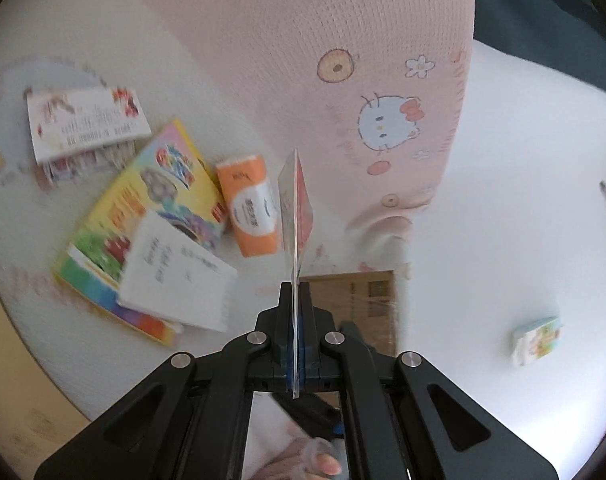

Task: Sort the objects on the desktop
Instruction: 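Carry the held red envelope over the brown cardboard box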

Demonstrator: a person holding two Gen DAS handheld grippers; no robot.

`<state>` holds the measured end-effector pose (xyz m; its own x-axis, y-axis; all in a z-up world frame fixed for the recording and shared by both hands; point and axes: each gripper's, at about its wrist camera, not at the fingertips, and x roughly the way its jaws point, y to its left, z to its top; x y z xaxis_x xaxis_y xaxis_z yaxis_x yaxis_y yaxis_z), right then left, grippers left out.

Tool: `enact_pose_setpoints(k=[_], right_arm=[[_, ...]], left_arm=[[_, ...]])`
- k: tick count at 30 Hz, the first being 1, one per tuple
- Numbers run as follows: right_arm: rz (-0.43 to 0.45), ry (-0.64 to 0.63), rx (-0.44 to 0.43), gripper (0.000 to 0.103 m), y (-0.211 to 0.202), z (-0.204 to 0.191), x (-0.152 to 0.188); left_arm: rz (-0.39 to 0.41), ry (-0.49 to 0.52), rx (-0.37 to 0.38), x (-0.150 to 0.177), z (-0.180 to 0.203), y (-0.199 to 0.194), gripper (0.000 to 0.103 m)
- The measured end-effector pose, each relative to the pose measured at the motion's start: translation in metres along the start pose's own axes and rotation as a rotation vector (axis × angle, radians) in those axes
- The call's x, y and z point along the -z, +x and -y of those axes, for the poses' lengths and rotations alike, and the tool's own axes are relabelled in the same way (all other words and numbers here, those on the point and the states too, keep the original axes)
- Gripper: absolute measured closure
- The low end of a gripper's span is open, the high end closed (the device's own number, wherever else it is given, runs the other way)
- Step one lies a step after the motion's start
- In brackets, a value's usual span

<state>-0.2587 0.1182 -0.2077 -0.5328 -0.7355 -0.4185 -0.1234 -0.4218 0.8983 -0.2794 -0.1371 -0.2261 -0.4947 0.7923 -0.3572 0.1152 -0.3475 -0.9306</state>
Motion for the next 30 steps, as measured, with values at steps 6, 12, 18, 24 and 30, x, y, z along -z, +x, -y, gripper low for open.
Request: enact_pose_setpoints(k=[6, 12, 18, 24, 30], right_arm=[[0.064, 0.022, 0.006, 0.074, 0.010, 0.009, -0.001], [0.097, -0.097, 0.068, 0.095, 0.009, -0.009, -0.006], [0.060, -0.158, 0.062, 0.098, 0.015, -0.028, -0.007], [0.025, -0.212, 0.053, 0.098, 0.012, -0.042, -0.013], [0.023, -0.246, 0.036, 0.098, -0.012, -0.050, -0.036]], left_arm=[[-0.013, -0.019, -0.017, 0.008, -0.003, 0.005, 0.102], [-0.003, -0.028, -0.056, 0.016, -0.003, 0.006, 0.093], [0.110, -0.034, -0.138, 0.022, 0.004, -0.007, 0.086], [0.223, -0.050, -0.183, 0.030, 0.017, -0.011, 0.085], [0.308, -0.052, -0.178, 0.047, 0.054, 0.002, 0.088]])
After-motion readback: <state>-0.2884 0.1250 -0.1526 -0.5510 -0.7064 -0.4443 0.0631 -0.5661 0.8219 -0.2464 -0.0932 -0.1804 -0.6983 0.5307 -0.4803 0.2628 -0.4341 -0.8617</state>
